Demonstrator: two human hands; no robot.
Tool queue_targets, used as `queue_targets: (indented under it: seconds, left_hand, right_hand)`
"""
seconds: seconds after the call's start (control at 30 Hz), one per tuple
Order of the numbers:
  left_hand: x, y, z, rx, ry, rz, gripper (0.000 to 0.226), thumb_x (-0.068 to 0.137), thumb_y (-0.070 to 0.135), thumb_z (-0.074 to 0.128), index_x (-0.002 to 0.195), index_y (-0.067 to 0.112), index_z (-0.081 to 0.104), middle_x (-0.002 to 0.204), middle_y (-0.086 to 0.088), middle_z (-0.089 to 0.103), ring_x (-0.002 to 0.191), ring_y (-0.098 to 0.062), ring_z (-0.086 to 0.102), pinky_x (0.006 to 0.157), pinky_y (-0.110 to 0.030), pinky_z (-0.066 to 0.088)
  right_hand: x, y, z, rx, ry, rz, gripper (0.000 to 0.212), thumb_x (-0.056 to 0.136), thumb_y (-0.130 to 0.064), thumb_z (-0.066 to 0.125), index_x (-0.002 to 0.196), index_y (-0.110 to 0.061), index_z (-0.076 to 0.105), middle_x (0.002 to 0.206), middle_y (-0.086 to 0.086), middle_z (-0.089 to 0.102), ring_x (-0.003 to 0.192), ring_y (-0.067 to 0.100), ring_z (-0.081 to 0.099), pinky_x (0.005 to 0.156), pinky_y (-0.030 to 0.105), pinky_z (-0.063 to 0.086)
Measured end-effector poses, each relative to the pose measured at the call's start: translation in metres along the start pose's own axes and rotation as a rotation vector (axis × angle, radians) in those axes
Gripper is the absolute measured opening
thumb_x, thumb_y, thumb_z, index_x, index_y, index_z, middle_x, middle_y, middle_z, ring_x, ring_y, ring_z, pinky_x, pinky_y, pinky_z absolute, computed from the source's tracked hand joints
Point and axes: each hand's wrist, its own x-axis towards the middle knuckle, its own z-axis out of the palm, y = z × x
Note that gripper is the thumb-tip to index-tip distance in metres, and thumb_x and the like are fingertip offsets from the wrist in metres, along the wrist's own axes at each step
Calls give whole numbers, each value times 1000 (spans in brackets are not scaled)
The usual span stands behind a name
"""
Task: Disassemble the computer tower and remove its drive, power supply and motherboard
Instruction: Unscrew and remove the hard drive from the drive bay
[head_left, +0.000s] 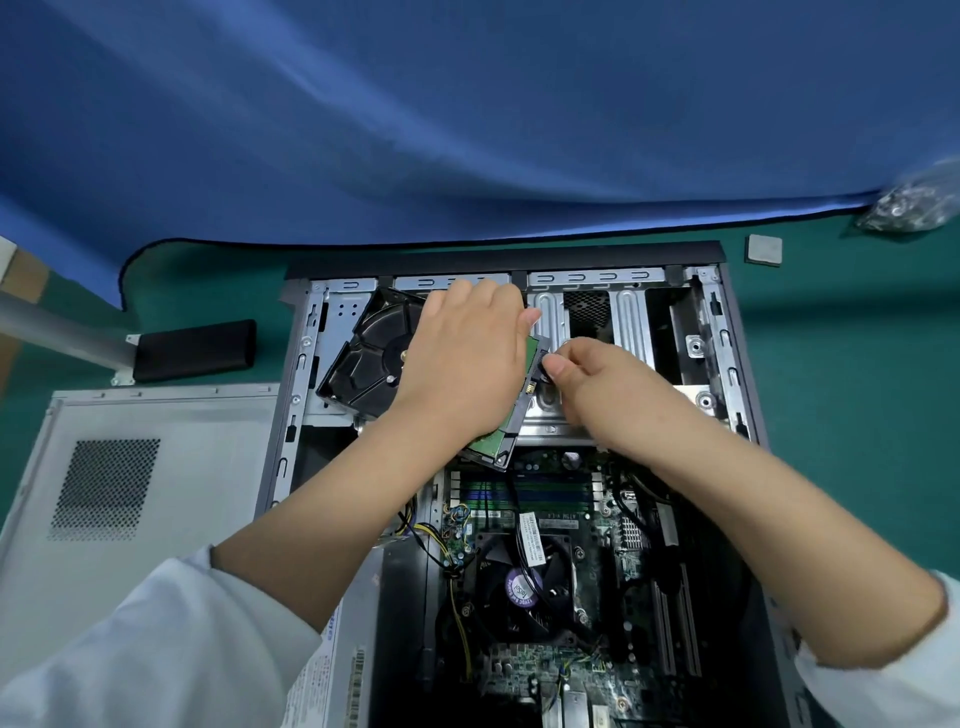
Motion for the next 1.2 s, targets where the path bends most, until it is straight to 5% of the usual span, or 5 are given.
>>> queue_targets:
  seconds: [0.3, 0.4, 0.73, 0.97, 1.2]
  left_hand:
    - [1, 0, 0, 18, 1, 9, 23, 102, 34, 24, 88, 21, 37, 95, -2, 51, 84, -19, 33, 80, -31, 24]
    - [0, -1, 0, 16, 3, 3, 22, 102, 34, 24, 88, 22, 36, 94, -2, 51, 83, -16, 28, 79, -31, 23]
    - [0, 0, 0, 3, 6, -5, 22, 102, 34, 23, 87, 22, 33, 91, 0, 47, 82, -16, 27, 80, -31, 24]
    - [1, 0, 0, -1, 3, -3, 21, 102, 34, 25, 86, 22, 32, 87, 4, 40, 82, -16, 27, 80, -31, 24]
    - [0, 0, 1, 3, 17, -2, 22, 102, 34, 25, 86, 22, 35, 92, -2, 51, 82, -17, 28, 80, -31, 24]
  right_hand:
    - [4, -6, -10, 43, -83, 29, 33, 102, -28, 37, 71, -21, 48, 40, -13, 48, 45, 7, 37, 49, 24, 28]
    - [5, -9, -12, -23, -75, 30, 32, 101, -29, 39, 74, -19, 52, 55, -7, 51, 52, 10, 42, 51, 26, 31]
    - [5, -8, -12, -13, -95, 32, 34, 102, -28, 38, 71, -22, 49, 43, -11, 49, 41, 2, 40, 45, 23, 28]
    - [13, -4, -27, 195, -311, 121, 30, 103, -28, 37, 74, -20, 43, 37, -13, 38, 32, 7, 24, 34, 16, 19]
    - [-5, -2, 10, -164, 142, 0, 22, 101, -33, 33, 83, -26, 45, 68, -5, 51, 66, 17, 50, 53, 29, 31]
